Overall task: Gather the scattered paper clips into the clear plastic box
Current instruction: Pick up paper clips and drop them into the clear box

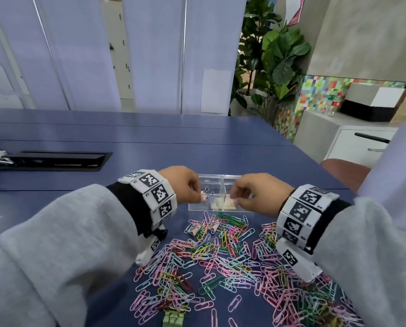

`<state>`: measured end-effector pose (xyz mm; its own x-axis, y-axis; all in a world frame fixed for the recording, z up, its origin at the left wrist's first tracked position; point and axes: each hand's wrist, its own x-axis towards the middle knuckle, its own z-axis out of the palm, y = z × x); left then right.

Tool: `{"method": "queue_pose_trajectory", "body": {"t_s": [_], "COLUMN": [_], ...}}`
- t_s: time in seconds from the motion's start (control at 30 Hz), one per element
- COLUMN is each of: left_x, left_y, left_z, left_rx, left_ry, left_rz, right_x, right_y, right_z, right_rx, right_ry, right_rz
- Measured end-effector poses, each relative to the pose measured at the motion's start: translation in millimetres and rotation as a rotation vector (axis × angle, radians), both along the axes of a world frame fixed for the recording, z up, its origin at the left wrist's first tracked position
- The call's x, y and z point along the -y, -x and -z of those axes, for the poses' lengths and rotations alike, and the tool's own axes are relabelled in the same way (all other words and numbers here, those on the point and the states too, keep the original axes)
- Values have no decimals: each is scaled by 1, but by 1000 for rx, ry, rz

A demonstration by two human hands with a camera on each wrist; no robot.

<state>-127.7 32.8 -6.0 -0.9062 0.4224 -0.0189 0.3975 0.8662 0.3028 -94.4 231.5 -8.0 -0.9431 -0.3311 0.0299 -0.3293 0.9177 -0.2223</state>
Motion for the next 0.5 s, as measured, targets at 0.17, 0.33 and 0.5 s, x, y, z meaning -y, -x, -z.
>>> {"method": "queue_pose_trajectory", "body": {"t_s": [0.17,0.33,0.5], "left_x": [-8,-17,-24], "left_y": [-21,-22,-22], "left_z": [19,26,28], "left_rx": [194,176,123], "left_ry": [140,210,260], "left_rz": [24,-9,-35], "right_x": [29,40,39], "right_y": [-6,-5,-6], "right_z": [13,21,21], "right_rx": [174,194,158], "right_ry": [-190,-244,-191], "right_rz": [-84,-65,-103]}}
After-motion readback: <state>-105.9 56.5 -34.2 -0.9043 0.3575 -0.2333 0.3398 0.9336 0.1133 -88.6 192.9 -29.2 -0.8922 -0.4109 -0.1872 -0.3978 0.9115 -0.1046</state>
